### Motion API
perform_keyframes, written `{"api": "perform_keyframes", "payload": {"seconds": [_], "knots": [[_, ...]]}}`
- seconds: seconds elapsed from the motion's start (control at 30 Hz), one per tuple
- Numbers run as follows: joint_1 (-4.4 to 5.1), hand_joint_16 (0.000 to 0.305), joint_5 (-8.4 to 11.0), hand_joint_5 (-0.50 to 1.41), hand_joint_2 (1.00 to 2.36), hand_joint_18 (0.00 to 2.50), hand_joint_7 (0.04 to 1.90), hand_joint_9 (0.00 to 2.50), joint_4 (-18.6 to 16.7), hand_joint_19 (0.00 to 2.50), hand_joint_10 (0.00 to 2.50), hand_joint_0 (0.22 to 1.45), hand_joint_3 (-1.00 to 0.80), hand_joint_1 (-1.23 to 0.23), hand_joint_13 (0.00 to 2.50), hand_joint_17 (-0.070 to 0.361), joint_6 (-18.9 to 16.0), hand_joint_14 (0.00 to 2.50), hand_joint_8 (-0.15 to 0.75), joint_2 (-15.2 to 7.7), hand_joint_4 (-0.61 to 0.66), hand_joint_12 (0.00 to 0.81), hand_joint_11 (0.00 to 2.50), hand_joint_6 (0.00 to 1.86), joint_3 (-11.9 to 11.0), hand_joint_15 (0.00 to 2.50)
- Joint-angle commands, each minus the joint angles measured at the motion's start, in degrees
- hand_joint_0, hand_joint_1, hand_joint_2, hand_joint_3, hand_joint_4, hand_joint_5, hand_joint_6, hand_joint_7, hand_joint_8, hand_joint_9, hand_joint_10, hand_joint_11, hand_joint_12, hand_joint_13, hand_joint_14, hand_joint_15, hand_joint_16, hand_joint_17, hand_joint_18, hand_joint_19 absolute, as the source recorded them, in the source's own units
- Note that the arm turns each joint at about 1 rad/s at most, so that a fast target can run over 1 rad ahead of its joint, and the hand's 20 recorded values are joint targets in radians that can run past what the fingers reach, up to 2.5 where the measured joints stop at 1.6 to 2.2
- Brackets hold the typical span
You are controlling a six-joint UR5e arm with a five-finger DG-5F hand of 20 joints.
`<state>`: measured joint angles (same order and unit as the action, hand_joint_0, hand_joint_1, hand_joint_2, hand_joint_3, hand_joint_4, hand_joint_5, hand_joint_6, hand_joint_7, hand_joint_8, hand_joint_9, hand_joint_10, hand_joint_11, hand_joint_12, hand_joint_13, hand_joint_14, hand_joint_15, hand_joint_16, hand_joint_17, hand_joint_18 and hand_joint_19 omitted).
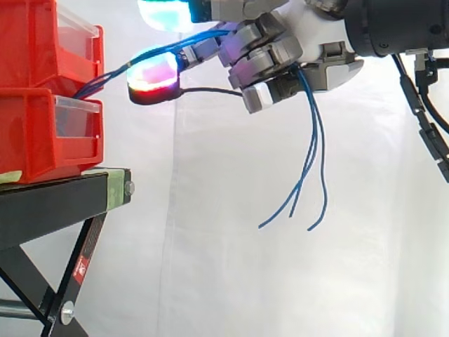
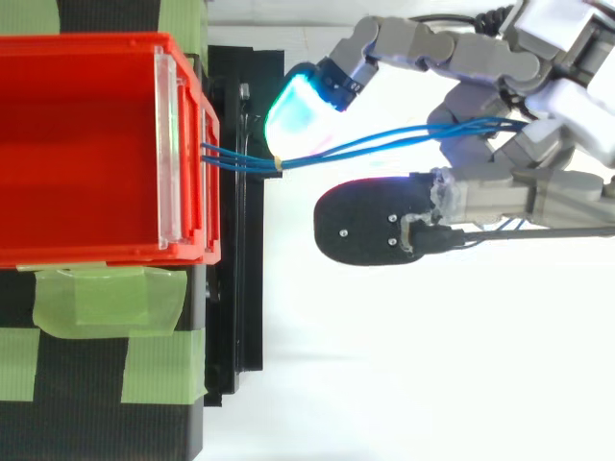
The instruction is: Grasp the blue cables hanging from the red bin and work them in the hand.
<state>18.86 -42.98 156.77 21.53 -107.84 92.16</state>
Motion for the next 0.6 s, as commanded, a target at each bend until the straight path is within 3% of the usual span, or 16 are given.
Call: {"api": "perform_keyframes", "payload": {"seconds": [0.0,0.3,0.57], "knots": [[0.13,0.203,0.09,0.29,1.02,2.50,1.18,1.81,0.47,0.76,2.50,0.95,-0.64,-0.62,1.89,0.153,-0.17,2.50,0.455,0.00,0.34,0.533,2.50,0.01,0.04,1.40],[0.30,0.203,0.09,0.36,1.01,2.50,1.15,1.81,0.73,0.76,2.50,0.96,-0.75,-0.65,1.89,0.153,-1.14,2.50,0.455,0.00,0.31,0.533,2.50,0.01,0.04,1.40],[0.39,0.203,0.09,0.39,1.01,2.50,1.15,1.81,0.38,0.76,2.50,0.97,-0.71,-0.67,1.89,0.153,-1.05,2.50,0.455,0.00,0.32,0.533,2.50,0.02,-0.05,1.40]]}}
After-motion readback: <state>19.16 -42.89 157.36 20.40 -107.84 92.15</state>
